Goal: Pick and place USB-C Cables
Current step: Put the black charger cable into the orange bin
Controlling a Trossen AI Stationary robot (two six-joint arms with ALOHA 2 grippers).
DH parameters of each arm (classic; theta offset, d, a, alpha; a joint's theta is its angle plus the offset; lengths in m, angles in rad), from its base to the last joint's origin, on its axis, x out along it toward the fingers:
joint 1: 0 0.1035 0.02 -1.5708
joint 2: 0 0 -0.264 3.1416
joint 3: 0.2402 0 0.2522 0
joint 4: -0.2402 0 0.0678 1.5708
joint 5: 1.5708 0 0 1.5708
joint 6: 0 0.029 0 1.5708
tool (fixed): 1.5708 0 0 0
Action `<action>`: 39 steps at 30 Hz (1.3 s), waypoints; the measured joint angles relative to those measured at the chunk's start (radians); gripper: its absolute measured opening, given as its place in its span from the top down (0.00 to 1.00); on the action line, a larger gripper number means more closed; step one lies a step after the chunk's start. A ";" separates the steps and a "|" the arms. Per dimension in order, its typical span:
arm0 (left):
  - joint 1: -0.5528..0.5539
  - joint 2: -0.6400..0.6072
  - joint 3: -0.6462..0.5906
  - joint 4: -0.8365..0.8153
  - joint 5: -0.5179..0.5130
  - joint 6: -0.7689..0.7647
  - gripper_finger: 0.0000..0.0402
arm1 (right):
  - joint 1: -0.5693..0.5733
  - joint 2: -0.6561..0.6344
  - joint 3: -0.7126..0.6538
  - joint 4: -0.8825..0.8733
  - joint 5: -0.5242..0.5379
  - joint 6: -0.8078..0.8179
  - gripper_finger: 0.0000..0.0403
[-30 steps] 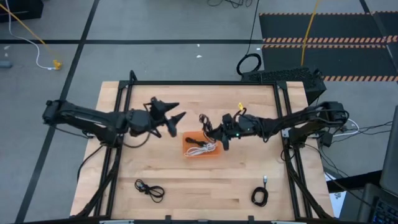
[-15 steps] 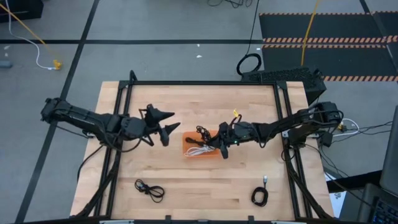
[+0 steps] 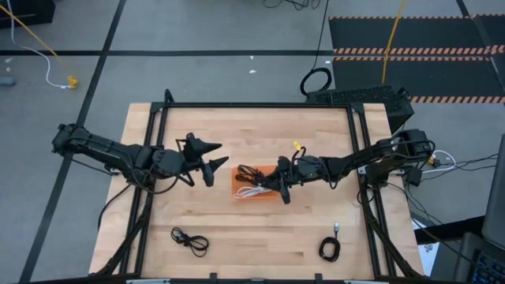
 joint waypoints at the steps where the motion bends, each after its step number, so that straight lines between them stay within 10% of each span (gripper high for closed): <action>1: 0.000 0.000 0.000 0.000 0.000 0.000 0.36 | 0.000 0.000 0.000 -0.001 -0.001 -0.001 0.73; 39: 0.000 0.000 0.000 -0.003 0.000 0.013 0.36 | 0.001 0.079 0.000 0.041 0.036 0.047 0.48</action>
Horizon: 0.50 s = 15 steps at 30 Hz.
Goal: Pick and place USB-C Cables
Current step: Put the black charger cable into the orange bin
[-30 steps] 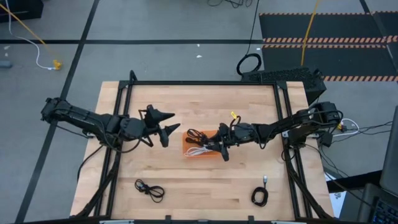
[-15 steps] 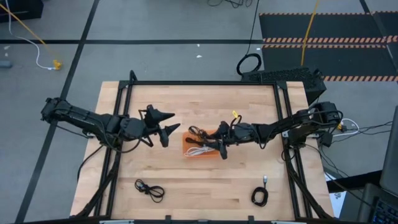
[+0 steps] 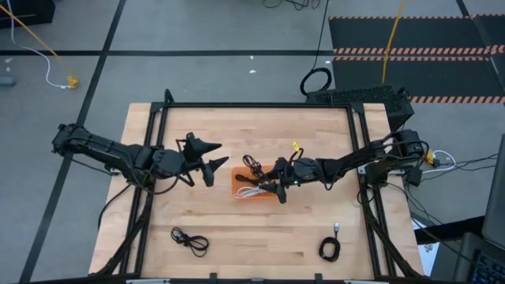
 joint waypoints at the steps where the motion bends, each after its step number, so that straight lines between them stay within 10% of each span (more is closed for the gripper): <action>1: 0.000 0.000 0.000 -0.003 0.000 0.000 0.36 | 0.000 0.013 0.000 -0.001 -0.028 0.012 0.48; 15: 0.000 0.000 0.000 -0.003 0.000 0.006 0.36 | -0.002 0.051 0.000 -0.018 -0.094 -0.162 0.50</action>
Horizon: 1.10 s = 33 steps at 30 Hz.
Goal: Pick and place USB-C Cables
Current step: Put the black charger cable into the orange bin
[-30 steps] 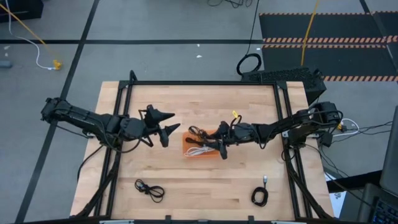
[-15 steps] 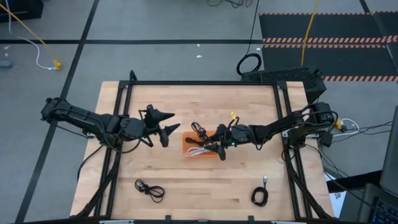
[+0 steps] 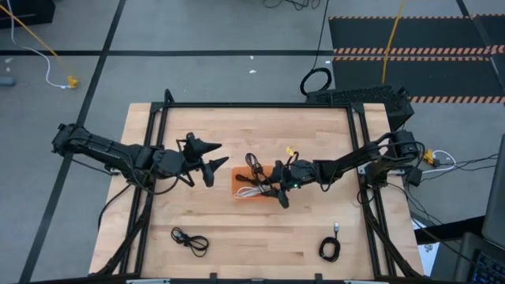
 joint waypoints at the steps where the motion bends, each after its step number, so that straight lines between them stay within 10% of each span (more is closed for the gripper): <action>1: 0.000 0.000 0.000 0.000 0.000 0.000 0.36 | 0.000 -0.002 0.000 -0.011 0.000 -0.020 0.51; 17: 0.000 0.000 0.000 -0.001 0.000 0.001 0.36 | -0.008 -0.005 0.000 -0.058 -0.276 -0.365 0.75; 22: 0.000 0.000 0.000 -0.001 0.000 0.002 0.36 | -0.038 -0.005 0.000 -0.058 -0.121 -0.223 0.72; 33: 0.000 0.000 0.000 -0.017 0.000 0.008 0.36 | -0.068 -0.055 0.000 -0.077 -0.126 -0.135 0.50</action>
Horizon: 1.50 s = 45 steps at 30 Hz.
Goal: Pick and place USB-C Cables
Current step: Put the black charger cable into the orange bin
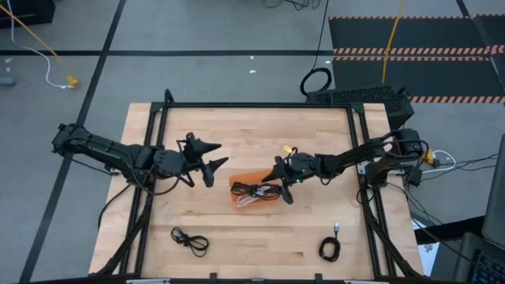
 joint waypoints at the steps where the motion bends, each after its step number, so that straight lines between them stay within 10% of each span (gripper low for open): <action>1: 0.000 0.000 0.000 0.000 0.000 0.000 0.36 | 0.000 -0.015 0.000 -0.003 0.000 -0.005 0.49; 17: 0.000 0.000 0.000 -0.015 0.000 -0.001 0.36 | 0.058 -0.267 0.000 -0.303 -0.071 0.325 0.44; 45: 0.000 0.000 0.000 -0.015 0.000 0.005 0.36 | 0.688 -0.236 0.000 -0.611 -0.047 1.219 0.44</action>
